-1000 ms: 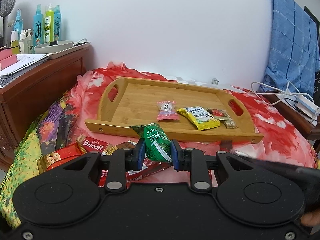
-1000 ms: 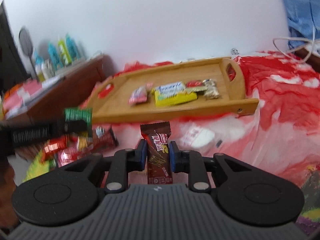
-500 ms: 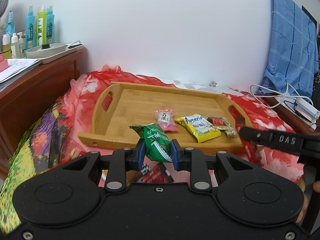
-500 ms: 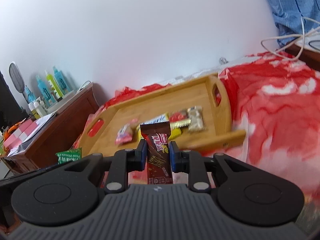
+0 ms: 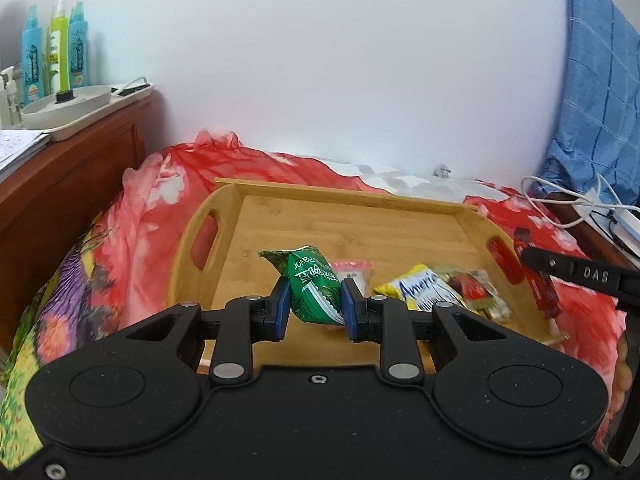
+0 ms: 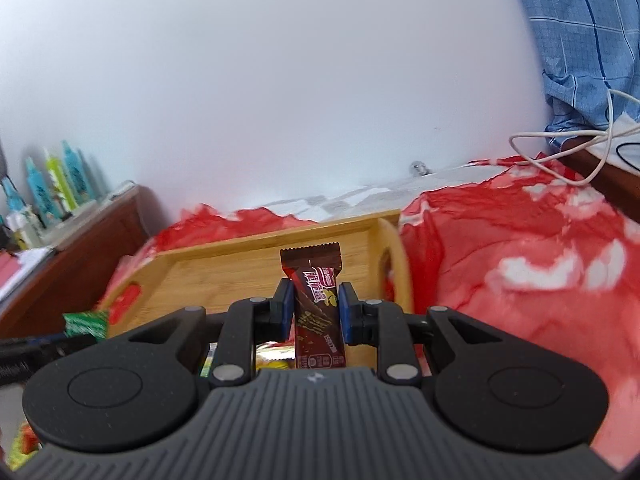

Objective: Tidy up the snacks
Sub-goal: 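Carry both snacks over the bamboo tray and open both tools to drop them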

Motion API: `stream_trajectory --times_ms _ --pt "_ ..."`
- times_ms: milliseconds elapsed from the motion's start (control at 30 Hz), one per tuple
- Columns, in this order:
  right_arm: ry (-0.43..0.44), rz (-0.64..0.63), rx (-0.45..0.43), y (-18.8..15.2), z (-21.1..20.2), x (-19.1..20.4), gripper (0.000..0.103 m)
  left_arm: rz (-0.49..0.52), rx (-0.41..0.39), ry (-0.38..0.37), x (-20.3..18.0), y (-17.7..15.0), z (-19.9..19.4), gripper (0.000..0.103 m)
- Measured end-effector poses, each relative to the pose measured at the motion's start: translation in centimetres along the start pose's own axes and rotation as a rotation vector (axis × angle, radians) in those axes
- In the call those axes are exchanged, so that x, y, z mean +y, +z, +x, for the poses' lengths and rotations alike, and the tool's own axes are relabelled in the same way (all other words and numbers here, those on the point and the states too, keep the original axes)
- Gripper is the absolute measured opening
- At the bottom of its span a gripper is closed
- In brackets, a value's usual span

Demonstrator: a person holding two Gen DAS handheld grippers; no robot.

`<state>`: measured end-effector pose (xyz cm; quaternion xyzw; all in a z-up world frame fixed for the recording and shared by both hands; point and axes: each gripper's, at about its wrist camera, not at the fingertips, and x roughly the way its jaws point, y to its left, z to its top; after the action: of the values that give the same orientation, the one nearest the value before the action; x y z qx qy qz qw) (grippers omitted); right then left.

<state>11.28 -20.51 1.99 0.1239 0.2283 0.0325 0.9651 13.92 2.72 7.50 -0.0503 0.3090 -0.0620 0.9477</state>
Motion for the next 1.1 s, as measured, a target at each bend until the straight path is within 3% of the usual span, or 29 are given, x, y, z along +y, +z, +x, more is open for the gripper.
stream_trajectory --times_ms 367,1100 --pt "-0.055 -0.034 0.080 -0.4 3.9 -0.6 0.028 0.028 0.058 0.031 0.4 0.5 4.8 0.025" --pt "-0.046 -0.013 0.106 -0.8 4.9 -0.6 0.027 0.035 0.064 0.004 0.1 0.5 6.0 0.026"
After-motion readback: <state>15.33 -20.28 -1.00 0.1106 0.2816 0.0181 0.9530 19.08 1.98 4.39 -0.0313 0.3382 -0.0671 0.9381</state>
